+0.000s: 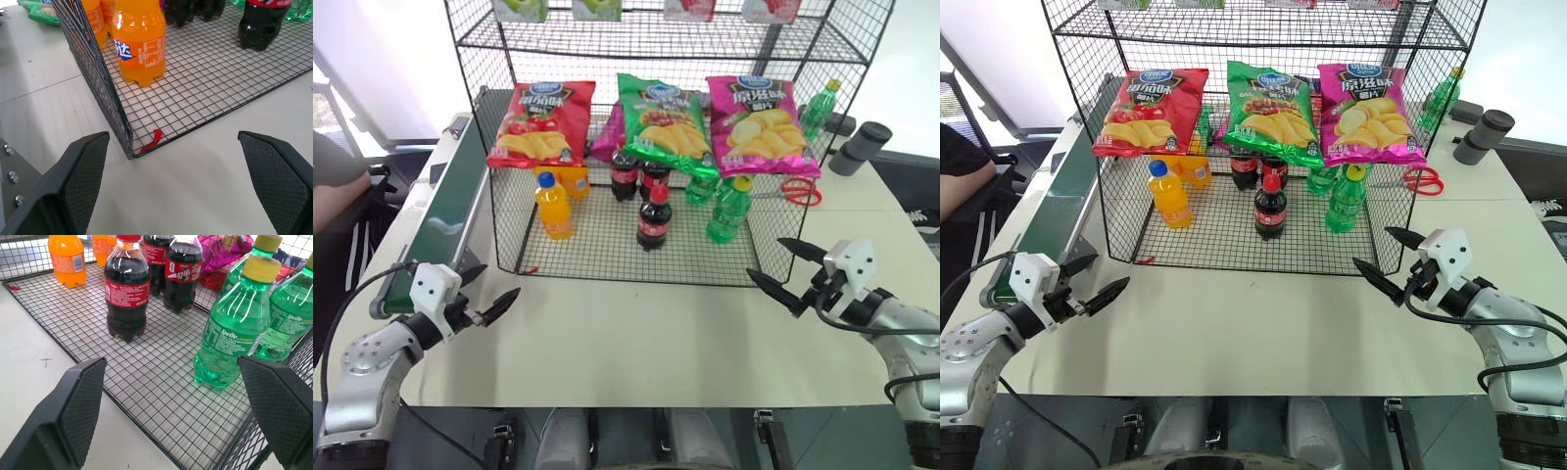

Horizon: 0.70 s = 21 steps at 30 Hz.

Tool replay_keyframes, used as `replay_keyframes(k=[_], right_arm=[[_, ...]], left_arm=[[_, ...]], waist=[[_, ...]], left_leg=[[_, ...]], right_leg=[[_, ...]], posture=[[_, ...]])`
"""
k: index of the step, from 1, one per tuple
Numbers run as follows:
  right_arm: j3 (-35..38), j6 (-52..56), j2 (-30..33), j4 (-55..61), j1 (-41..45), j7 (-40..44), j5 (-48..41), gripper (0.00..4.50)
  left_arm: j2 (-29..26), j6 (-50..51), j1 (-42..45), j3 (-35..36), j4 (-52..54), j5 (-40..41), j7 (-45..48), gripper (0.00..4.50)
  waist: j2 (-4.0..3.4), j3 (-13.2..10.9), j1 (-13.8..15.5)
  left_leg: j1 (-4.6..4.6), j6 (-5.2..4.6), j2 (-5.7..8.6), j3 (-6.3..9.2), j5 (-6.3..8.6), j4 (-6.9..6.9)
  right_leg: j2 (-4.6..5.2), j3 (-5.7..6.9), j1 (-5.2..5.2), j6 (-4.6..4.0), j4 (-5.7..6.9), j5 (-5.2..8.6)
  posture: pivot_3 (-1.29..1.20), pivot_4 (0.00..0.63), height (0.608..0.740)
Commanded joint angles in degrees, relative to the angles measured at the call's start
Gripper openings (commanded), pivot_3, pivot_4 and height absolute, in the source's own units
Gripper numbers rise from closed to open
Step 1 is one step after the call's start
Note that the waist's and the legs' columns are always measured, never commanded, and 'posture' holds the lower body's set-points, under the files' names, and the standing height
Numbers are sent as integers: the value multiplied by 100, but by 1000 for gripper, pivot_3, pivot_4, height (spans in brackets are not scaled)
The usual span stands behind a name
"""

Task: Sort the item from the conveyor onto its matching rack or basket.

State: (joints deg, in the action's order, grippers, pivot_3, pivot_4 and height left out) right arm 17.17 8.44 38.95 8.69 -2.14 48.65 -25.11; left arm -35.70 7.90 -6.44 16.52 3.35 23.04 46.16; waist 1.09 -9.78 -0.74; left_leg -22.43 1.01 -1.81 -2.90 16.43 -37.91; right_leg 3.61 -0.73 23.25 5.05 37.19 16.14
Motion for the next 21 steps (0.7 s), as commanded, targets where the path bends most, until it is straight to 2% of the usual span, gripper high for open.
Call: replay_keyframes(k=[1,21], right_arm=[[143,17,14,232,3,-35,-109,4445],[55,-104,-73,92,-12,8,7,4445]], left_arm=[[-19,-102,16,35,140,12,57,4500],[3,-36,144,-1,118,-172,-142,4500]], waist=[[0,0,0],[1,0,1]], left_leg=[[0,0,0,0,0,0],[0,-1,1,-1,0,-2]], right_leg=[[0,0,0,0,0,0],[-7,1,-2,4,1,-2]], posture=[[0,150,740],[0,150,740]])
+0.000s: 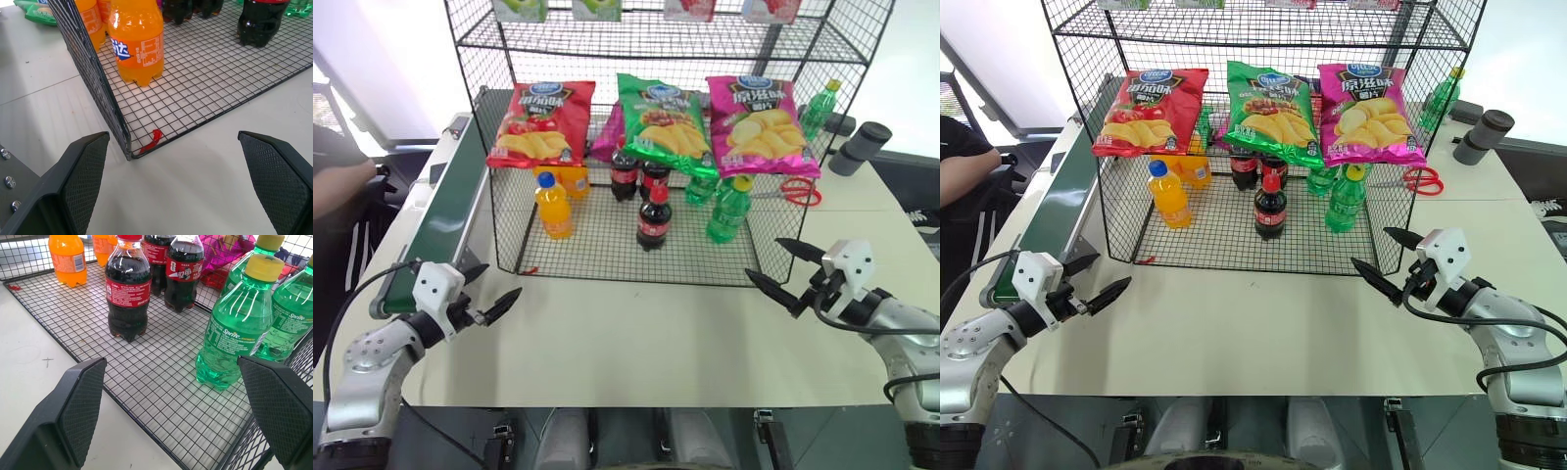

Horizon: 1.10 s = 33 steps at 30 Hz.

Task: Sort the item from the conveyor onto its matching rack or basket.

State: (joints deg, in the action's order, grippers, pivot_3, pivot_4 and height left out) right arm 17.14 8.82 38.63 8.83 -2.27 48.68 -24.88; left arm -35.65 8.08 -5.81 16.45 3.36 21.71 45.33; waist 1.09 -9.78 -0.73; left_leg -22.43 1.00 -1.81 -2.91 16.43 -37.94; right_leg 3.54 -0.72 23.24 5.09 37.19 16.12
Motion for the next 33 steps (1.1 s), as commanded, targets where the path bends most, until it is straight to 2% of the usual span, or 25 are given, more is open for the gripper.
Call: replay_keyframes(k=[1,33], right_arm=[[62,-150,-42,73,-5,9,-17,4445],[-50,-243,-127,40,71,-8,33,4445]], left_arm=[[-4,-53,82,5,118,-40,-63,4500],[52,-196,313,-92,-98,-159,-103,4500]], waist=[[0,0,0],[1,1,0]], left_leg=[[0,0,0,0,0,0],[2,0,0,-1,0,-7]], right_leg=[[0,0,0,0,0,0],[-7,0,-3,2,4,-1]], posture=[[0,150,740],[0,150,740]])
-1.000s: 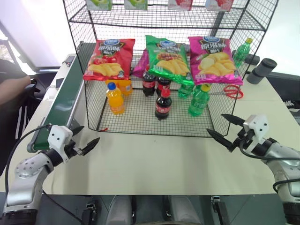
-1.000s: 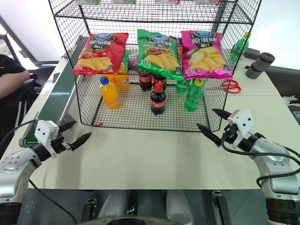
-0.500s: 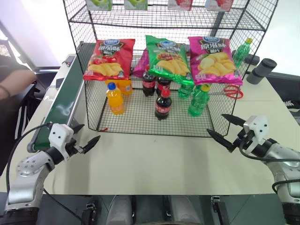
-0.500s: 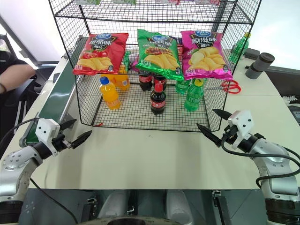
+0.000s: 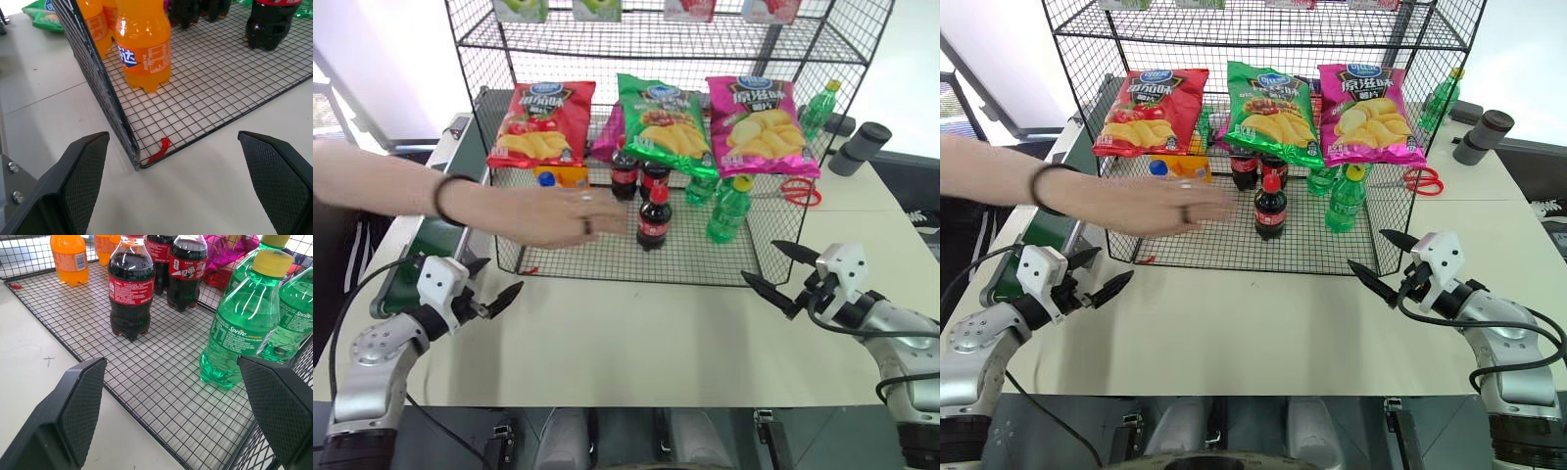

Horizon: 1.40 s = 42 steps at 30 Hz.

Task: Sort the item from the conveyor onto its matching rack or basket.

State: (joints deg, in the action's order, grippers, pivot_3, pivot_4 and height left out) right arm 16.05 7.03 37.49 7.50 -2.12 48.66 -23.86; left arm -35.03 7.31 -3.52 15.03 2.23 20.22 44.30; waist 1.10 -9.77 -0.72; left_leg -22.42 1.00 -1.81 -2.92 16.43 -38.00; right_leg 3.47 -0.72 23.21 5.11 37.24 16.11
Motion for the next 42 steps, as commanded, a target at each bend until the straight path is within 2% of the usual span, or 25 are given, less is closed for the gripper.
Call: replay_keyframes(k=[1,42], right_arm=[[59,-65,-12,172,56,-4,-70,4445],[-121,-38,-87,189,148,-98,-61,4445]], left_arm=[[-10,-126,86,47,9,-9,0,4500],[-22,171,3,40,376,83,-70,4500]], waist=[[0,0,-1],[0,0,-1]], left_leg=[[0,0,0,0,0,0],[1,0,0,0,0,-1]], right_leg=[[0,0,0,0,0,0],[-1,0,-1,0,2,0]], posture=[[0,150,740],[0,150,740]])
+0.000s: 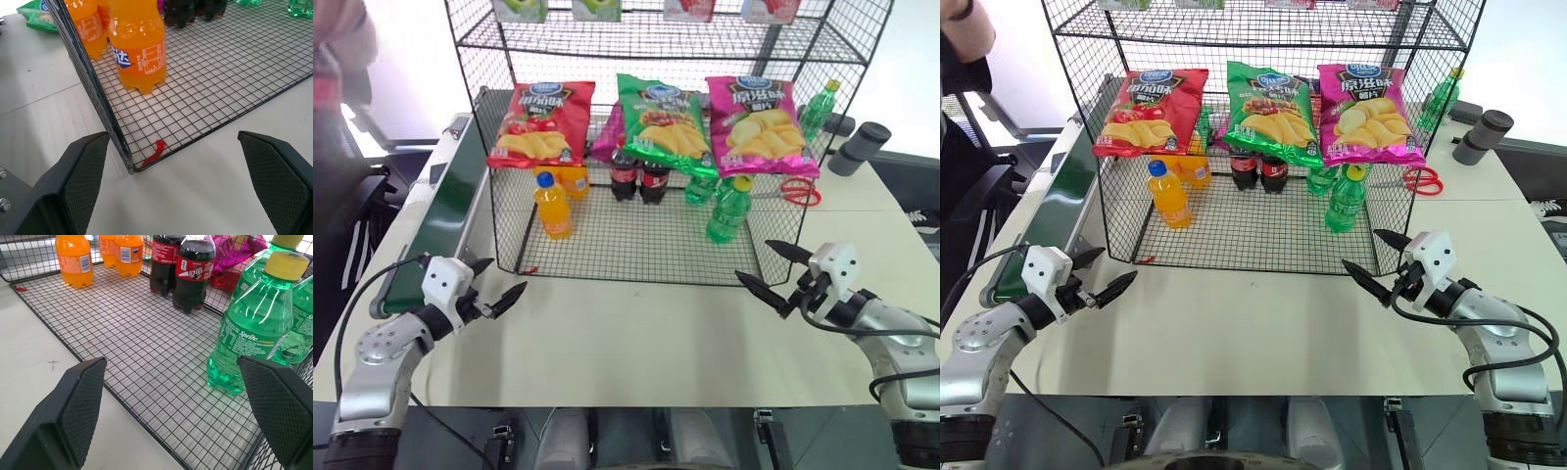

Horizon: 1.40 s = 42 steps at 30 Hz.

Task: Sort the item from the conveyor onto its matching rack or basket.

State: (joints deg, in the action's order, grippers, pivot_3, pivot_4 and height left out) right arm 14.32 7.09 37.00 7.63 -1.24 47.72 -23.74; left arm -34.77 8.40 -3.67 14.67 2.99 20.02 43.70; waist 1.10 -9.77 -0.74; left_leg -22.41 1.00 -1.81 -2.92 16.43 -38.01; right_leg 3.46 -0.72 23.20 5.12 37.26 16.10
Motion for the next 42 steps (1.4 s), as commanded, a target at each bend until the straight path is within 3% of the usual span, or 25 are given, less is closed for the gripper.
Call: replay_keyframes(k=[1,6,17,24,31,36,42], right_arm=[[44,-42,-40,173,60,-2,-76,4445],[-24,-8,-58,174,123,-32,-66,4445],[-175,44,-113,277,179,-66,-74,4445],[-449,111,-269,529,294,-132,-47,4445],[-877,246,-563,1003,269,-354,-6,4445],[-1106,376,-762,1321,165,-527,-9,4445],[-1492,628,-971,1658,124,-641,-54,4445]], left_arm=[[-54,114,28,77,357,125,-13,4500],[-71,391,100,238,544,342,-64,4500],[232,960,442,1518,262,1337,-939,4500],[385,498,752,1450,-132,466,-2008,4500],[615,583,1014,1258,-273,154,-2591,4500],[653,609,1137,1300,-393,191,-2695,4500],[643,-111,1073,1326,-746,54,-2529,4500]], waist=[[0,0,2],[0,0,1],[3,2,0],[11,6,4],[15,9,4],[15,9,3],[16,10,-1]], left_leg=[[0,0,0,0,0,0],[0,0,0,0,0,-1],[2,0,0,1,0,-5],[2,0,0,3,0,-9],[2,0,0,3,0,-9],[2,0,0,3,0,-9],[2,0,-1,4,0,-8]], right_leg=[[0,0,0,0,0,0],[0,0,-1,0,0,0],[-1,0,-1,1,6,0],[-5,1,-2,3,9,-2],[-2,1,-2,4,10,-2],[-1,1,-2,4,11,-2],[0,1,-1,4,11,-2]], posture=[[0,150,740],[0,150,740],[0,150,740],[0,150,740],[0,150,740],[0,150,740],[0,150,740]])
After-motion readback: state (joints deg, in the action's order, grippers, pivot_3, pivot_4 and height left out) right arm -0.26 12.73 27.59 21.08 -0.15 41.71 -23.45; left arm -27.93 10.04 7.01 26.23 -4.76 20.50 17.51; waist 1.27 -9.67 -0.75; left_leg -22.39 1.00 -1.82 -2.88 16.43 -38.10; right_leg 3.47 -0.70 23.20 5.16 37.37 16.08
